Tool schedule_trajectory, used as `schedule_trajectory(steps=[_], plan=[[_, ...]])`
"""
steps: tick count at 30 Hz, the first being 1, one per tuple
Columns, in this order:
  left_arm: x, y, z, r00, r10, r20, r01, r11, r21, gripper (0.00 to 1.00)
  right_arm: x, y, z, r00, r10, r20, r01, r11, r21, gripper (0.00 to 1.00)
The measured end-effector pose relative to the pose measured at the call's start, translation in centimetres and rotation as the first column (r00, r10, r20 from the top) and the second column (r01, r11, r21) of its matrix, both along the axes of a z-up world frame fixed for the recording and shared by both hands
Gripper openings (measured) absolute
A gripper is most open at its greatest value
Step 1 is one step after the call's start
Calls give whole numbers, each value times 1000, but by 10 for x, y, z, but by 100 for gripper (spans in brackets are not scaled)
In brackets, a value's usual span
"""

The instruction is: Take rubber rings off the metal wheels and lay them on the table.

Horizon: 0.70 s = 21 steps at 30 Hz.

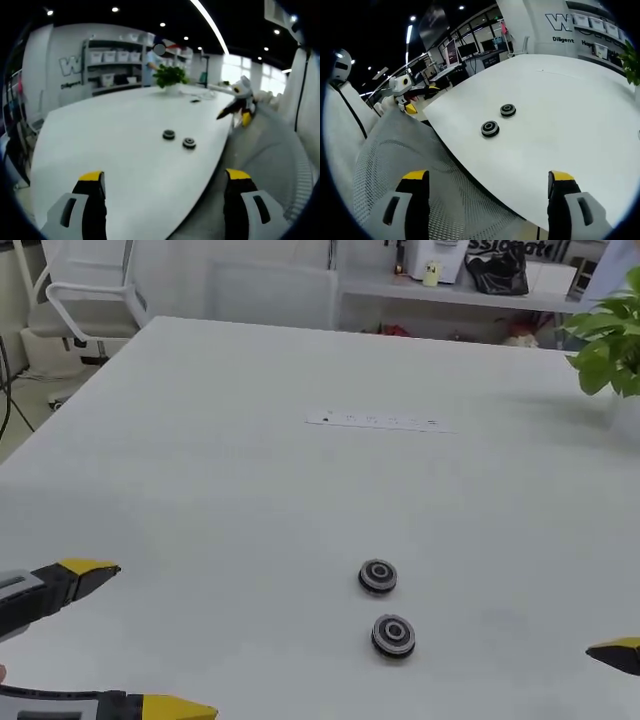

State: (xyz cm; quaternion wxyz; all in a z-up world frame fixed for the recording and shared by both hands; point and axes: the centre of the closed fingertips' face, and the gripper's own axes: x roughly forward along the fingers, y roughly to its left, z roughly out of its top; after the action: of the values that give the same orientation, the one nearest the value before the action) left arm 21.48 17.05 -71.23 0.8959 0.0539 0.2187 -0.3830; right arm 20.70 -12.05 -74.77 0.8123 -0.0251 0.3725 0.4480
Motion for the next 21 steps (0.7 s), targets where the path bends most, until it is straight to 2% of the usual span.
schedule_trajectory(steps=[9, 21], plan=[[-3, -4, 1, 1000, -1, -4, 1, 1000, 4, 100, 1, 1, -1, 1000, 19, 1, -19, 1000, 11, 96], [-2, -5, 12, 1000, 27, 6, -27, 1000, -1, 100, 4, 1, -2, 999, 42, 2, -42, 999, 22, 95]])
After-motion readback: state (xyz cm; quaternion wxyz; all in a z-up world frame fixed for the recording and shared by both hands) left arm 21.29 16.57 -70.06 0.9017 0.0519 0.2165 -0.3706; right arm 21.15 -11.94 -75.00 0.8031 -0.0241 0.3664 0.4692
